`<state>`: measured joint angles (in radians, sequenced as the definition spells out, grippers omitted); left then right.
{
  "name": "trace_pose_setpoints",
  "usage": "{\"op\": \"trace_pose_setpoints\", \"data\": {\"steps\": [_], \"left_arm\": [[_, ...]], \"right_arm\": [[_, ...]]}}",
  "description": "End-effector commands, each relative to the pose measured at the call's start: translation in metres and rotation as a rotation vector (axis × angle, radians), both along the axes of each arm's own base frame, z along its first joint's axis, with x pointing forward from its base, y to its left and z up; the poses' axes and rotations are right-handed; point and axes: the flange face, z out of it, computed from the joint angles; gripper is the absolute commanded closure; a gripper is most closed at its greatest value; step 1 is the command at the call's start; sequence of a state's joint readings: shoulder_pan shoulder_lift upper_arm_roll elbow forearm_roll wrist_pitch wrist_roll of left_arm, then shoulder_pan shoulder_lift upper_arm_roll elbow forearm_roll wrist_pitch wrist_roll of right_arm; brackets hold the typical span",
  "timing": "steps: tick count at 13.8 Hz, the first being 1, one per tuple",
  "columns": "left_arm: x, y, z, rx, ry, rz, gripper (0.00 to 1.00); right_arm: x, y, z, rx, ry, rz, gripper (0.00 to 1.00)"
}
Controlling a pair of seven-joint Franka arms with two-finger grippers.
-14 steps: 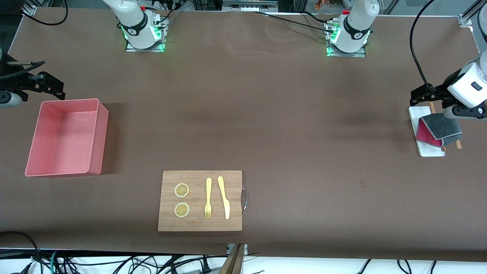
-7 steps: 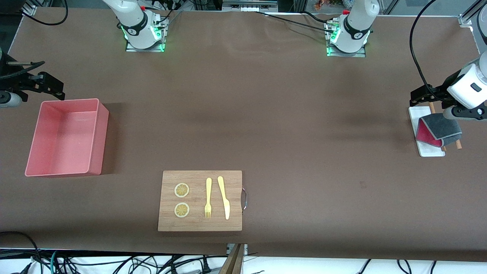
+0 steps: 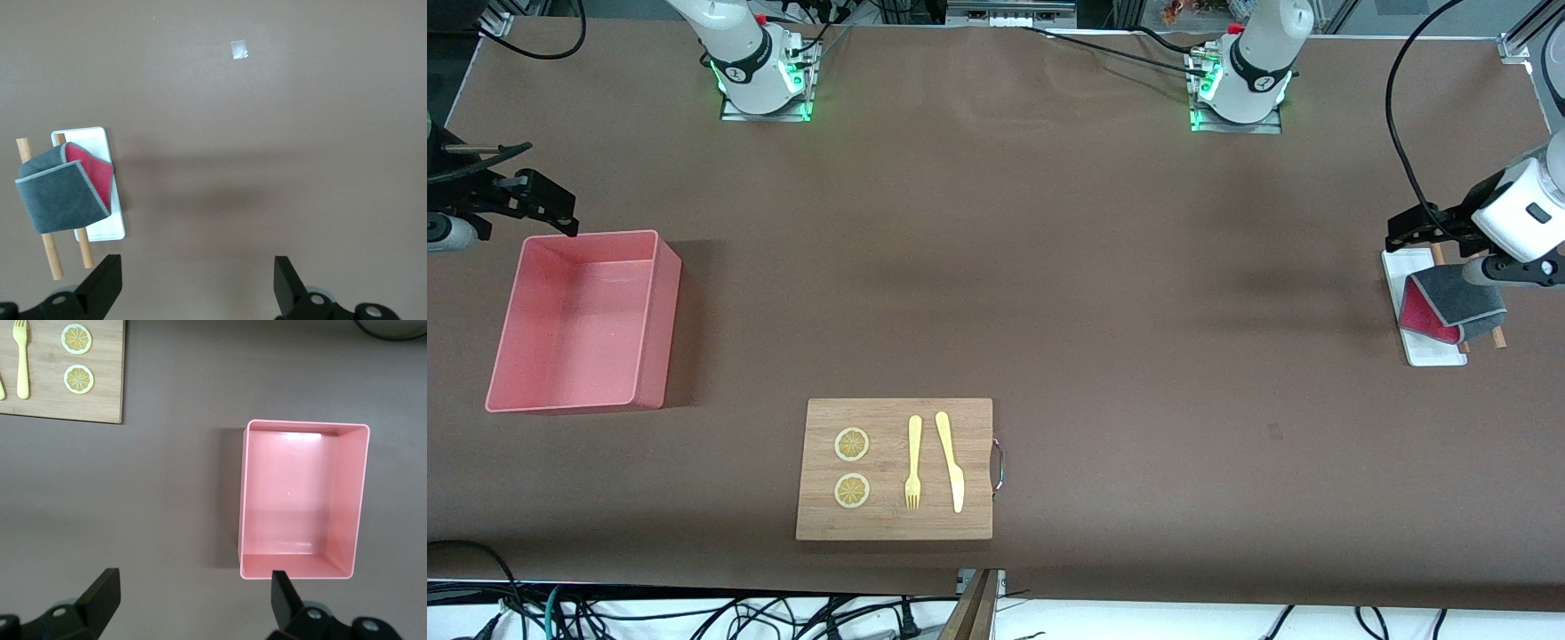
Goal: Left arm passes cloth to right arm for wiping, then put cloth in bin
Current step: 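Lower the left gripper onto the grey cloth and close on it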
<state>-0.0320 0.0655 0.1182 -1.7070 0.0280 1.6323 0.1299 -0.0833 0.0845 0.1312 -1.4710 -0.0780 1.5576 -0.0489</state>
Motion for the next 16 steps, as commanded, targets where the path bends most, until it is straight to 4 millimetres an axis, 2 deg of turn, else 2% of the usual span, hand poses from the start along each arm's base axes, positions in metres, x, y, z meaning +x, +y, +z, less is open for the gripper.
{"op": "trace_pose_setpoints", "data": {"steps": [1, 3, 6, 7, 9, 12, 15, 16], "left_arm": [[0.015, 0.067, -0.043, -0.008, 0.045, -0.013, 0.0], [0.028, 0.143, -0.073, -0.023, 0.071, -0.006, 0.0], [0.042, 0.202, -0.129, -0.056, 0.121, -0.066, 0.0], [0.048, 0.213, -0.144, -0.052, 0.119, -0.112, 0.0], [0.054, 0.218, -0.169, -0.073, 0.129, -0.221, 0.0], [0.048, 0.231, -0.178, -0.083, 0.135, -0.195, 0.0], [0.03, 0.264, -0.19, -0.1, 0.151, -0.136, 0.0], [0.025, 0.274, -0.191, -0.103, 0.151, -0.119, 0.03]], "right_arm": [[0.002, 0.0, 0.003, 0.007, -0.005, 0.058, 0.0], [0.002, -0.001, 0.004, 0.006, -0.006, 0.064, 0.0], [0.003, 0.001, 0.003, 0.011, -0.003, 0.06, 0.0], [0.004, 0.002, 0.0, 0.021, 0.002, 0.06, 0.0], [0.008, 0.002, -0.009, 0.026, 0.018, 0.072, 0.0], [0.015, 0.0, -0.023, 0.029, 0.041, 0.072, 0.0], [0.015, 0.0, -0.024, 0.029, 0.044, 0.072, 0.0], [0.016, 0.0, -0.025, 0.029, 0.045, 0.07, 0.0]]}}
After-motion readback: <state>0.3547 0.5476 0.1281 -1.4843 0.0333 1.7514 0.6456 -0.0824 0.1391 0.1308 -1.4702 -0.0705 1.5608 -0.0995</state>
